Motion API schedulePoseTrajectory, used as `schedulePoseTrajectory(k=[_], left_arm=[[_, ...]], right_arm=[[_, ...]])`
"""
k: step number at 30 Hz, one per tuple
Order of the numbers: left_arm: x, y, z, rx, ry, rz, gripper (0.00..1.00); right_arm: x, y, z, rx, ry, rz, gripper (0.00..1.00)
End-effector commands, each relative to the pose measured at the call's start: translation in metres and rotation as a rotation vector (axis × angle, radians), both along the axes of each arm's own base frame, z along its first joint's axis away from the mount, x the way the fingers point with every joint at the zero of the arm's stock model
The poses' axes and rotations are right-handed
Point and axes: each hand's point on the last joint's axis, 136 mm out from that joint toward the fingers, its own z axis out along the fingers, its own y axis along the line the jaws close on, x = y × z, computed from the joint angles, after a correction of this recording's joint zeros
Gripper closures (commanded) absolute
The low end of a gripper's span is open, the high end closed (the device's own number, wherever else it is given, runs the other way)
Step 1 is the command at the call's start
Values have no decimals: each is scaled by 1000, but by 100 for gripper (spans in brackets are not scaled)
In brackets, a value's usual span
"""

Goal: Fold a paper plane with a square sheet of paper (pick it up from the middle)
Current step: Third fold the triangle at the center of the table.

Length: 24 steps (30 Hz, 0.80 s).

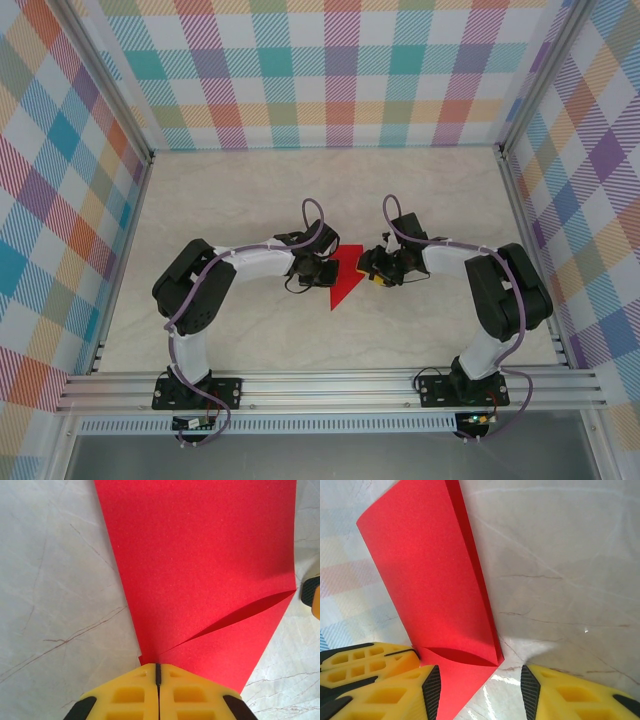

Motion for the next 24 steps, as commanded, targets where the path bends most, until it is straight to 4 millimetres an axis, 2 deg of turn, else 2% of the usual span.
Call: schedulePoseTrajectory(k=[1,8,17,20,24], left_arm=[[2,-1,14,-28,-26,-21,94],[4,-1,22,-50,-52,-4,92],[4,2,16,-27,-33,7,92],[3,0,22,-48,-41,8,91],[1,3,42,-77,-71,24,89]], right_arm=[[-4,-1,2,9,-8,-7,51],[-4,15,9,107,-7,41,51],[-7,29,17,197,-22,119,53],[-7,30,17,199,-37,138,55],[-12,30,11,187,-35,190,60]])
